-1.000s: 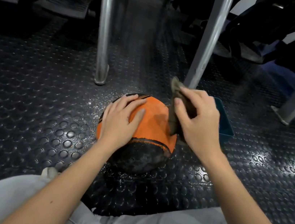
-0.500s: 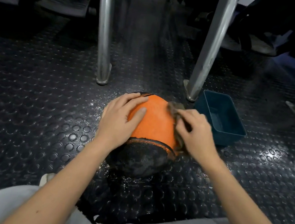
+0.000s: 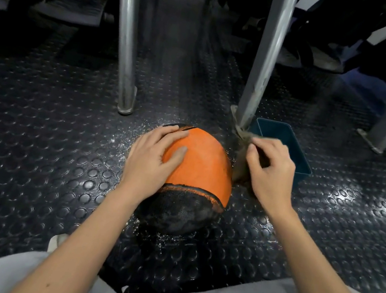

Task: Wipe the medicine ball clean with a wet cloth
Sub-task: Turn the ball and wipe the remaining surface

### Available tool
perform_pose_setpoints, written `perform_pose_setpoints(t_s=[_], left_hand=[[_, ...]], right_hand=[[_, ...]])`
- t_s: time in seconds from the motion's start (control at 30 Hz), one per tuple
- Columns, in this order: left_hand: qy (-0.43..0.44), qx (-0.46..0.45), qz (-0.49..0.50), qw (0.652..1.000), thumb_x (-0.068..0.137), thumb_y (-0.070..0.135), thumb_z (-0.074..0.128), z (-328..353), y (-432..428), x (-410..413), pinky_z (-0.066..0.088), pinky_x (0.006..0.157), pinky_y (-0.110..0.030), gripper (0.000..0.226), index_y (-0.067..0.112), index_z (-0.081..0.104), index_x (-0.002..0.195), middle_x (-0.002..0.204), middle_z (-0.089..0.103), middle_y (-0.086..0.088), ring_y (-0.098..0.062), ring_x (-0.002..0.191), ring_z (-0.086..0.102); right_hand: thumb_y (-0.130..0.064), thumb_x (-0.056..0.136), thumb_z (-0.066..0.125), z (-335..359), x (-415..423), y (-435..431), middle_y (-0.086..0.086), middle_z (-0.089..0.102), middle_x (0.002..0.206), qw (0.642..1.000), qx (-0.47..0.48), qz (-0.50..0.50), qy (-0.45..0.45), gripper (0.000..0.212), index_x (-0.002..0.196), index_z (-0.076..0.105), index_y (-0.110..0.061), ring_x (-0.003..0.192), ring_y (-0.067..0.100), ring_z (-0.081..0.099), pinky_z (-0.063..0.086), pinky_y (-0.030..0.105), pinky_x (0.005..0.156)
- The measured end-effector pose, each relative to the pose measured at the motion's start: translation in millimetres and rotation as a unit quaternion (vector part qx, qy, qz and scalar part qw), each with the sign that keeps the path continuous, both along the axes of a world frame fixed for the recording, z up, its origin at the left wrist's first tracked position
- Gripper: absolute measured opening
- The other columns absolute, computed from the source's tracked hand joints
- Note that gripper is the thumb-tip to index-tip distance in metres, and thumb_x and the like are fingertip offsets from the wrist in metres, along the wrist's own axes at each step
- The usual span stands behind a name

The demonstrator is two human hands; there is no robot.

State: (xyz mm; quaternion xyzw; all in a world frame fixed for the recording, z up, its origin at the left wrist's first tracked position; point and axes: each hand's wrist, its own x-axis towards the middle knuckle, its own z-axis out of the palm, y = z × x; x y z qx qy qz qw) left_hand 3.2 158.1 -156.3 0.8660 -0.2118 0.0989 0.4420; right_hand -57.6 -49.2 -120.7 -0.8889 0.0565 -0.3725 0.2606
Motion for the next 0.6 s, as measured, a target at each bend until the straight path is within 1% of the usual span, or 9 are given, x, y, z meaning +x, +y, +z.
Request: perform_pose_setpoints(t_s=[0.07, 0.13, 0.2, 0.27, 0.33, 0.4, 0.47, 0.53, 0.6], left_hand=[[-0.006, 0.0, 0.0, 1.0, 0.082, 0.063, 0.03, 0.4, 0.3, 0.6, 0.021, 0.111, -0.033, 0.054, 0.043, 0.054, 0.126, 0.125, 0.038, 0.031, -0.003, 0.126, 0.035], [-0.004, 0.002, -0.002, 1.0, 0.082, 0.063, 0.03, 0.8, 0.1, -0.1, 0.022, 0.112, -0.035, 0.055, 0.041, 0.054, 0.126, 0.126, 0.041, 0.028, -0.005, 0.127, 0.036], [0.002, 0.002, -0.01, 1.0, 0.082, 0.063, 0.029, 1.1, 0.5, -0.9, 0.021, 0.112, -0.034, 0.056, 0.041, 0.054, 0.127, 0.13, 0.044, 0.024, -0.006, 0.128, 0.035], [0.0, 0.002, -0.007, 1.0, 0.083, 0.063, 0.029, 1.2, 1.5, -0.6, 0.02, 0.112, -0.034, 0.056, 0.041, 0.053, 0.127, 0.13, 0.044, 0.024, -0.005, 0.128, 0.035], [-0.001, -0.002, -0.006, 1.0, 0.083, 0.062, 0.029, 1.5, 0.9, -0.5, 0.021, 0.111, -0.033, 0.055, 0.041, 0.054, 0.127, 0.126, 0.041, 0.028, -0.004, 0.126, 0.036], [-0.005, -0.009, -0.003, 1.0, 0.082, 0.062, 0.03, 2.4, 0.4, 0.6, 0.023, 0.11, -0.033, 0.055, 0.04, 0.055, 0.126, 0.124, 0.04, 0.029, -0.004, 0.125, 0.037], [-0.007, -0.006, -0.001, 1.0, 0.082, 0.062, 0.031, 3.6, -0.7, 0.3, 0.024, 0.111, -0.035, 0.054, 0.04, 0.056, 0.125, 0.124, 0.041, 0.029, -0.004, 0.124, 0.038], [-0.004, -0.001, -0.006, 1.0, 0.082, 0.062, 0.03, 3.8, -0.5, -0.2, 0.024, 0.111, -0.036, 0.054, 0.041, 0.055, 0.125, 0.125, 0.04, 0.03, -0.004, 0.125, 0.037], [-0.004, 0.01, -0.014, 1.0, 0.082, 0.064, 0.029, 3.5, -0.8, -0.6, 0.021, 0.111, -0.035, 0.055, 0.042, 0.053, 0.126, 0.126, 0.038, 0.031, -0.003, 0.127, 0.034]], right_hand=[[-0.018, 0.089, 0.056, 9.4, -5.9, 21.0, -0.005, 0.057, 0.097, 0.993, -0.05, 0.098, -0.046, 0.024, 0.103, 0.07, -0.004, 0.09, 0.015, 0.05, 0.032, 0.008, 0.086], [-0.023, 0.09, 0.053, -7.8, -4.9, 23.8, -0.003, 0.057, 0.1, 0.987, -0.069, 0.139, 0.034, 0.03, 0.11, 0.069, -0.007, 0.09, 0.018, 0.049, 0.031, 0.009, 0.085], [-0.023, 0.092, 0.052, -21.9, 2.8, 7.7, -0.003, 0.056, 0.1, 0.984, -0.014, 0.076, 0.158, 0.029, 0.111, 0.068, -0.009, 0.094, 0.022, 0.052, 0.032, 0.012, 0.08], [-0.016, 0.091, 0.057, -22.7, 7.9, -8.6, 0.003, 0.063, 0.099, 0.979, 0.057, -0.012, 0.197, 0.022, 0.106, 0.071, -0.008, 0.098, 0.022, 0.058, 0.033, 0.015, 0.077], [-0.011, 0.09, 0.058, -8.2, 7.4, -9.5, 0.004, 0.068, 0.098, 0.985, 0.084, -0.05, 0.144, 0.018, 0.101, 0.072, -0.007, 0.092, 0.011, 0.058, 0.034, 0.012, 0.078], [-0.011, 0.09, 0.057, 11.2, 3.2, 9.6, 0.0, 0.065, 0.09, 0.999, 0.045, 0.002, 0.018, 0.017, 0.097, 0.071, -0.005, 0.084, 0.006, 0.054, 0.037, 0.01, 0.077], [-0.015, 0.091, 0.054, 8.8, -2.3, 24.0, -0.003, 0.058, 0.089, 0.996, -0.003, 0.081, -0.027, 0.02, 0.097, 0.069, -0.003, 0.085, 0.009, 0.051, 0.037, 0.011, 0.079], [-0.021, 0.093, 0.05, -8.5, -0.8, 24.7, -0.005, 0.052, 0.094, 0.992, 0.0, 0.11, 0.066, 0.024, 0.101, 0.067, -0.005, 0.088, 0.011, 0.048, 0.033, 0.013, 0.076], [-0.018, 0.094, 0.05, -15.0, 8.2, 9.6, 0.0, 0.054, 0.091, 0.983, 0.019, 0.05, 0.177, 0.023, 0.1, 0.068, -0.006, 0.084, 0.016, 0.05, 0.028, 0.017, 0.068]])
